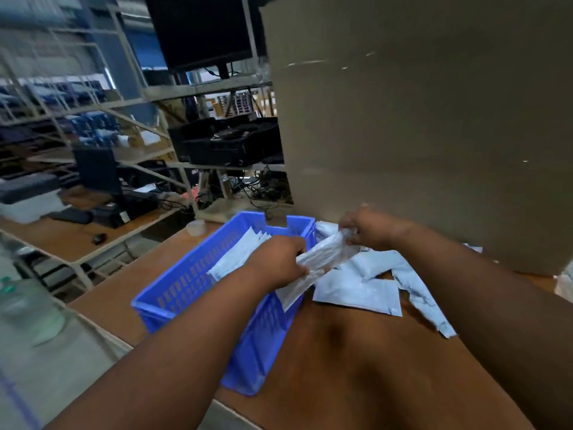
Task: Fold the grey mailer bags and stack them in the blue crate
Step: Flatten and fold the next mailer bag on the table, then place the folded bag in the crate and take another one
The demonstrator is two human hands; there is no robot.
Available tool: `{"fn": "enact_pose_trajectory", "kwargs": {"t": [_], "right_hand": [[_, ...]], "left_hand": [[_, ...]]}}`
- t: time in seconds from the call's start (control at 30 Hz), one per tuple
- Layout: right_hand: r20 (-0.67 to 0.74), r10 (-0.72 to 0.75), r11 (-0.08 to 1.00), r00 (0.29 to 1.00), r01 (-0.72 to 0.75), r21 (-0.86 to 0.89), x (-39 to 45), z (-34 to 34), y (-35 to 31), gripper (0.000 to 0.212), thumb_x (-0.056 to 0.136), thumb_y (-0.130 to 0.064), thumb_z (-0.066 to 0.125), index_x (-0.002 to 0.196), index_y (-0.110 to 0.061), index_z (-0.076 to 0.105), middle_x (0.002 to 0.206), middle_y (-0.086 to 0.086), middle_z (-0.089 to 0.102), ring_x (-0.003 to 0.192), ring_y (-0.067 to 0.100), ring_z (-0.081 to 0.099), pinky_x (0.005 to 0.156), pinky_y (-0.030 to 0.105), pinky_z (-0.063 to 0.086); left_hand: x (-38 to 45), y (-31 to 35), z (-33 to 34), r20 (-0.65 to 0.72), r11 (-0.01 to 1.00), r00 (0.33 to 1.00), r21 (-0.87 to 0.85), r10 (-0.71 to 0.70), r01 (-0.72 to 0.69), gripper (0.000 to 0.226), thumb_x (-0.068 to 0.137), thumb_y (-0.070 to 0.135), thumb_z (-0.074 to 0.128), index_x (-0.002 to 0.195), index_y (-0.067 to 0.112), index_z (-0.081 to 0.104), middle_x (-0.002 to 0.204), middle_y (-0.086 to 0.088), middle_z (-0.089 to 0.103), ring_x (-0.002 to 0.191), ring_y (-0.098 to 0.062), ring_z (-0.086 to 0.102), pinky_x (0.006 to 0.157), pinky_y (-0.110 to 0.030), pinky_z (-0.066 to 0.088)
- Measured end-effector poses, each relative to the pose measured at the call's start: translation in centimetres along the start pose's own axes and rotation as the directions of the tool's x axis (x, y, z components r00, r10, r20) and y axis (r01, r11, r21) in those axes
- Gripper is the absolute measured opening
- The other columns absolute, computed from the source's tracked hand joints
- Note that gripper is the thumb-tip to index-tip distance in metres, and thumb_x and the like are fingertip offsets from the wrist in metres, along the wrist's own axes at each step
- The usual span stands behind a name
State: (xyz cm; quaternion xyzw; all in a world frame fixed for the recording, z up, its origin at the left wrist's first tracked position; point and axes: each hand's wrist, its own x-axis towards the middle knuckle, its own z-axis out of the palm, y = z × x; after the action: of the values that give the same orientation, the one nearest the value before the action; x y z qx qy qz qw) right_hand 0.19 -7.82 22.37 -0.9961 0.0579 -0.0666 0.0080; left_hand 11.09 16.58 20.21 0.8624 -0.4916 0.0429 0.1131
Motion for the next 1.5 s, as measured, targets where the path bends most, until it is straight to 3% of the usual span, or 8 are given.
{"fn": "enact_pose_trajectory", "kwargs": {"t": [0.33,0.5,0.67,0.87,1.07,1.27,1.4,1.5], "right_hand": [[0.014,-0.081,0.989,0.997,0.082,-0.121,19.7,1.4,-6.0,0.019,0.093,-0.040,0.060,0.108,-0.035,0.072,0.106,-0.005,0.074,0.102,0.025,0.063,0.094,0.046,0.054],[0.126,-0.040,0.983,0.991,0.062,-0.175,25.7,5.4,-7.5,0.022,0.093,-0.031,0.070,0.114,-0.030,0.076,0.116,0.001,0.073,0.105,0.028,0.066,0.093,0.040,0.054],[0.244,0.094,0.956,0.965,-0.019,-0.293,29.4,10.6,-6.9,0.028,0.086,-0.037,0.070,0.113,-0.044,0.075,0.118,-0.008,0.069,0.114,0.024,0.064,0.088,0.029,0.049],[0.257,0.310,0.935,0.915,-0.244,-0.258,32.5,14.9,-8.2,0.042,0.094,-0.028,0.061,0.134,-0.020,0.065,0.135,0.009,0.067,0.121,0.032,0.066,0.093,0.036,0.050],[0.426,0.175,0.944,0.888,-0.028,-0.330,34.2,17.9,-9.2,0.032,0.095,-0.013,0.062,0.127,-0.012,0.065,0.133,0.012,0.065,0.116,0.037,0.066,0.096,0.043,0.057],[0.444,0.159,0.970,0.882,-0.057,-0.235,34.6,18.6,-8.1,0.019,0.087,-0.009,0.065,0.098,-0.023,0.070,0.110,0.004,0.071,0.100,0.028,0.067,0.081,0.032,0.052],[0.443,0.127,0.983,0.888,-0.054,-0.173,34.1,18.9,-8.2,0.022,0.087,-0.014,0.067,0.106,-0.024,0.069,0.115,0.002,0.070,0.107,0.027,0.066,0.089,0.037,0.055],[0.387,0.151,0.987,0.910,-0.117,-0.109,33.3,17.5,-8.2,0.022,0.085,-0.020,0.068,0.099,-0.033,0.056,0.116,-0.002,0.068,0.105,0.027,0.065,0.088,0.037,0.055]], "left_hand": [[1.4,-14.8,-0.6,-0.010,0.982,0.983,-0.046,-0.185,0.185,0.036,0.089,0.039,0.078,0.082,0.027,0.044,0.081,0.009,0.049,0.083,-0.021,0.052,0.062,-0.035,0.030],[3.7,-19.5,2.5,0.088,0.967,0.970,-0.098,-0.225,0.233,0.034,0.087,0.040,0.079,0.087,0.026,0.048,0.092,0.007,0.054,0.099,-0.025,0.062,0.070,-0.033,0.037],[6.4,-20.5,7.0,0.247,0.959,0.940,-0.099,-0.234,0.265,0.031,0.083,0.040,0.078,0.087,0.020,0.056,0.098,0.001,0.059,0.099,-0.027,0.064,0.069,-0.032,0.042],[9.5,-19.6,9.5,0.374,0.962,0.893,-0.011,-0.250,0.274,0.022,0.084,0.026,0.072,0.105,0.019,0.068,0.110,-0.005,0.067,0.104,-0.029,0.072,0.075,-0.033,0.054],[11.0,-20.9,10.4,0.422,0.960,0.865,0.044,-0.270,0.278,0.031,0.088,0.023,0.073,0.119,0.019,0.071,0.122,-0.004,0.069,0.115,-0.028,0.069,0.091,-0.037,0.056],[11.2,-21.4,11.2,0.367,0.973,0.901,0.097,-0.231,0.210,0.031,0.089,0.023,0.070,0.121,0.020,0.070,0.123,-0.003,0.068,0.117,-0.027,0.068,0.090,-0.036,0.055],[11.0,-21.2,11.4,0.312,0.974,0.930,0.180,-0.192,0.141,0.033,0.093,0.027,0.070,0.125,0.020,0.069,0.127,-0.002,0.067,0.119,-0.026,0.068,0.091,-0.034,0.054],[11.3,-21.1,10.6,0.206,0.968,0.963,0.217,-0.175,0.129,0.033,0.091,0.034,0.069,0.121,0.021,0.070,0.119,0.000,0.069,0.113,-0.024,0.070,0.079,-0.032,0.049]]}}
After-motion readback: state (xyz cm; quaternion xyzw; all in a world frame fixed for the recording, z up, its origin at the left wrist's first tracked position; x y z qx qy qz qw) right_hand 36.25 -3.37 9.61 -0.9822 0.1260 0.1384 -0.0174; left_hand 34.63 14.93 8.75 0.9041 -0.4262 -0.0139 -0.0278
